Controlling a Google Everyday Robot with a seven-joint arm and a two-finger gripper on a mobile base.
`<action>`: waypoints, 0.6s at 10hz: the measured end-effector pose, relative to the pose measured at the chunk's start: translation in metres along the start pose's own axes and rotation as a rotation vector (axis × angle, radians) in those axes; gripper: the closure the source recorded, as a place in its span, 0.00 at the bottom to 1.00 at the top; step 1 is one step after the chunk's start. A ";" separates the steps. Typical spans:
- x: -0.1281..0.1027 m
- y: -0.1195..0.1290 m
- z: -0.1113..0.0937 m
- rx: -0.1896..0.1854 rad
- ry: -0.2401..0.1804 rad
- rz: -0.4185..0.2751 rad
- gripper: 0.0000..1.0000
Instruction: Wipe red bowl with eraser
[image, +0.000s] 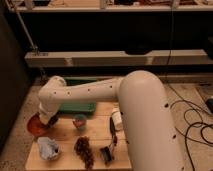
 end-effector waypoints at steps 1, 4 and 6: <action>0.007 0.001 0.004 0.003 0.015 -0.007 1.00; 0.038 -0.011 0.016 0.021 0.049 -0.054 1.00; 0.051 -0.019 0.020 0.038 0.058 -0.089 1.00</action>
